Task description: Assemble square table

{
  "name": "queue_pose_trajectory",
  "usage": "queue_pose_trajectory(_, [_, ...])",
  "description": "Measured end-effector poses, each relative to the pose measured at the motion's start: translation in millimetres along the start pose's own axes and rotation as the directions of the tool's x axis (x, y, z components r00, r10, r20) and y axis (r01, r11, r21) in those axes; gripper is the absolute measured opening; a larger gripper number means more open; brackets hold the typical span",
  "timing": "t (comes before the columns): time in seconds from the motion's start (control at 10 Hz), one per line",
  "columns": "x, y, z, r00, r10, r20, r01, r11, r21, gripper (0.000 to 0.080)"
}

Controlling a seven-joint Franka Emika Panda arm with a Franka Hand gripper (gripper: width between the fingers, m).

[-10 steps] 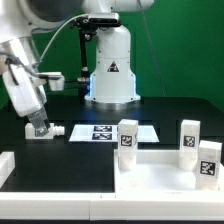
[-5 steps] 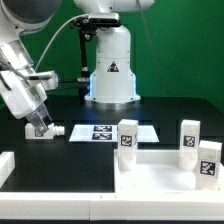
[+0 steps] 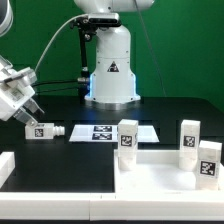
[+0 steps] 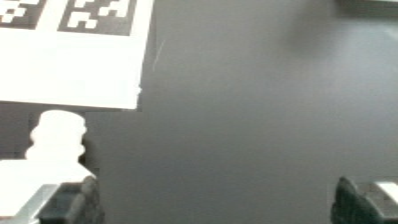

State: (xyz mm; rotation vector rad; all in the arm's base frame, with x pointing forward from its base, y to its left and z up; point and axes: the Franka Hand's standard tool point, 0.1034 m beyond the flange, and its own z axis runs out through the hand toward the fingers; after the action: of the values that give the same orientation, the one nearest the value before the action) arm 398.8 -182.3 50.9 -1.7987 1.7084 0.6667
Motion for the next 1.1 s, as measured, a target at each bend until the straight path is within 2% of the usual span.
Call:
queue_pose_trajectory(0.3, [-1.2, -1.3, 1.8, 1.000, -0.004, 0.001, 0.004, 1.000, -0.004, 0.0649])
queue_pose_trajectory(0.4, [-0.9, 3.5, 2.9, 1.000, 0.006, 0.016, -0.006, 1.000, -0.006, 0.0649])
queue_pose_trajectory(0.6, [9.1, 26.5, 4.1, 0.997, 0.052, 0.065, -0.051, 0.999, -0.011, 0.0649])
queue_pose_trajectory(0.8, [25.9, 44.5, 1.2, 0.995, 0.073, 0.061, -0.073, 0.997, 0.001, 0.0649])
queue_pose_trajectory(1.1, [30.4, 54.2, 6.5, 0.994, 0.092, 0.053, -0.092, 0.996, -0.005, 0.0649])
